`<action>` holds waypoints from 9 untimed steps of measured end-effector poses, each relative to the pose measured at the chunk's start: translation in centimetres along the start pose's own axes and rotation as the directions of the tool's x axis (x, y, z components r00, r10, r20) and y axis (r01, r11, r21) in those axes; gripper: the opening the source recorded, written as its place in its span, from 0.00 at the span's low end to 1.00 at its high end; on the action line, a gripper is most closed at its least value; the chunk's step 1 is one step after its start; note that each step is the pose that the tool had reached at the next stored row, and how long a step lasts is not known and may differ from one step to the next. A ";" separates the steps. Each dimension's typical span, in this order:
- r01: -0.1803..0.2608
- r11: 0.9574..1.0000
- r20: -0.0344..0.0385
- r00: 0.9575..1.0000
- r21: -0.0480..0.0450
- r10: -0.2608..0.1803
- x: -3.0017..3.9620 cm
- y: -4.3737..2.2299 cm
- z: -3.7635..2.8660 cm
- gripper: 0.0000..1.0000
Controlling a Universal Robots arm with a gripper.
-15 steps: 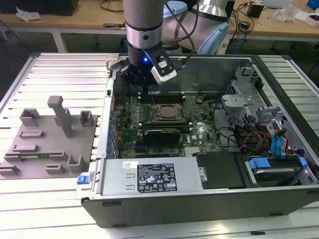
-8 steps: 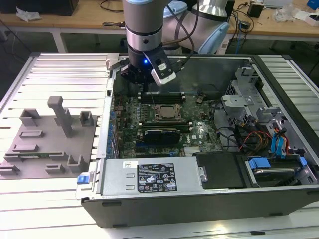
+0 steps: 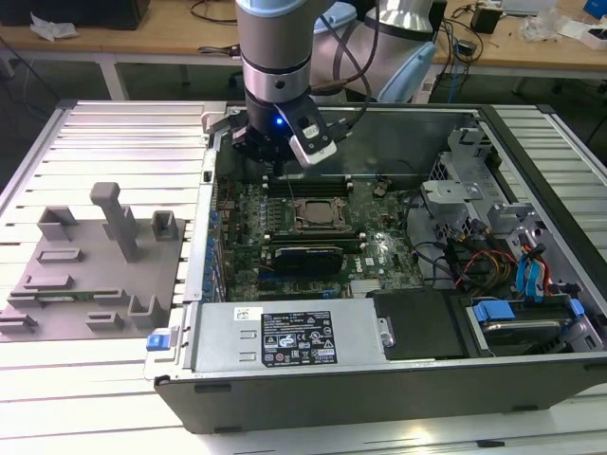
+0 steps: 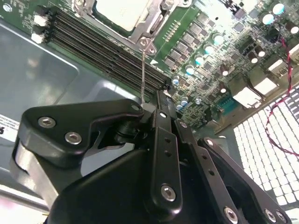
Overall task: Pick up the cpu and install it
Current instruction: 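Install the first cpu locking lever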
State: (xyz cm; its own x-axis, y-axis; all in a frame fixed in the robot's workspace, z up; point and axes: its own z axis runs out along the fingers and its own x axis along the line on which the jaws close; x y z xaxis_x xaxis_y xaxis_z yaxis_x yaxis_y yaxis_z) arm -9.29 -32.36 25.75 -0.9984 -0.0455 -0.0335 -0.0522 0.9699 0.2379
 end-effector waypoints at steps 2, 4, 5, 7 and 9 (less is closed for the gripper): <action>-0.001 1.000 0.000 1.000 0.000 0.001 -0.64 -0.05 0.09 0.11; -0.001 1.000 0.000 1.000 0.000 0.001 -1.03 -0.08 0.14 0.11; -0.001 1.000 -0.001 1.000 0.000 0.001 -1.35 -0.11 0.18 0.11; -0.001 1.000 -0.001 1.000 0.000 0.001 -1.73 -0.14 0.22 0.11; -0.002 1.000 -0.001 1.000 0.000 0.002 -2.24 -0.18 0.27 0.11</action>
State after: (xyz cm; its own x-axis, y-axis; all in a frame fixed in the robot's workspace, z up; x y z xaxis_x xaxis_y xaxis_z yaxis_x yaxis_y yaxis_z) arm -7.03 -32.37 25.51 -0.9985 -0.0437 -0.0324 -0.0502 0.9700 0.2379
